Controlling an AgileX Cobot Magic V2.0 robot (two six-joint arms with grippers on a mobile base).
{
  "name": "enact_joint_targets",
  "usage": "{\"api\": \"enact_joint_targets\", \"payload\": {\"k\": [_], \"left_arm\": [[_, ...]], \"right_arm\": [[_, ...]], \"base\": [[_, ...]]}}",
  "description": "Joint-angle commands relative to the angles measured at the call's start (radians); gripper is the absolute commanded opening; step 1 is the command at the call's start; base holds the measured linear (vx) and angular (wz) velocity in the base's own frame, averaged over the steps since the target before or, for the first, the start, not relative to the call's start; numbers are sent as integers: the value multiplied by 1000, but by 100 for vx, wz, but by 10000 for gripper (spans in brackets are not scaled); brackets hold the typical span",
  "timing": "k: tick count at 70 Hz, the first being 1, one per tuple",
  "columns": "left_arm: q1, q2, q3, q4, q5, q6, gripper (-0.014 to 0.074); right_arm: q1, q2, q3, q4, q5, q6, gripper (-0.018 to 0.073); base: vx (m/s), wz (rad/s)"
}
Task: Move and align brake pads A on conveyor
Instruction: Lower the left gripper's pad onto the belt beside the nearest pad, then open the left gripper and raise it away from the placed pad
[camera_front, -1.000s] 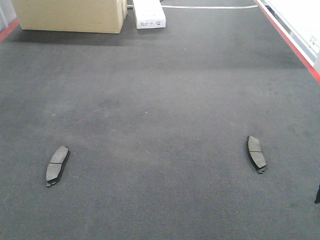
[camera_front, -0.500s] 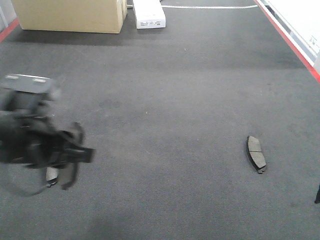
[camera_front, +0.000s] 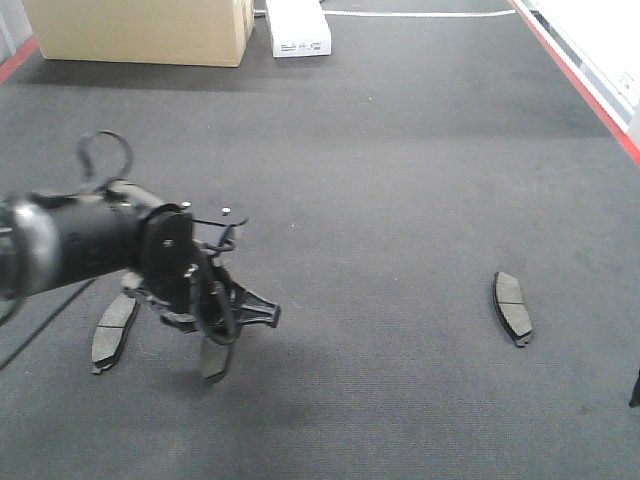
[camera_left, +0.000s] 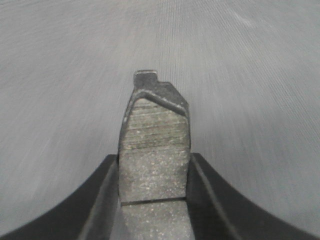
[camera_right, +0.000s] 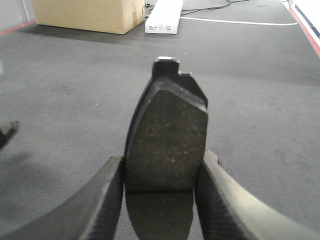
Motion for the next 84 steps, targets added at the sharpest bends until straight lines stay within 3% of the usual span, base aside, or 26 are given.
{"api": "enact_joint_targets", "payload": {"k": [1, 9, 24, 34, 45, 65, 84], "left_arm": [[0, -7, -56, -7, -50, -35, 104], [0, 26, -76, 4, -82, -83, 185], [0, 67, -77, 11, -112, -84, 437], [-2, 26, -77, 23, -118, -81, 536], [-9, -114, -75, 50, -112, -81, 544], [-61, -434, -7, 196, -87, -105, 534], [-71, -757, 188, 198, -116, -98, 534]], "right_arm": [[-3, 10, -29, 3, -98, -10, -2], [-3, 10, -29, 3, -98, -10, -2], [-3, 10, -29, 3, -98, -10, -2], [-3, 10, -29, 3, -98, -10, -2], [-3, 10, -29, 3, -98, -10, -2], [-3, 10, -29, 3, -98, -10, -2], [-3, 10, -29, 3, -98, -10, -2]], "base": [[0, 0], [0, 0], [0, 0], [0, 0], [0, 0], [0, 0], [0, 0]]}}
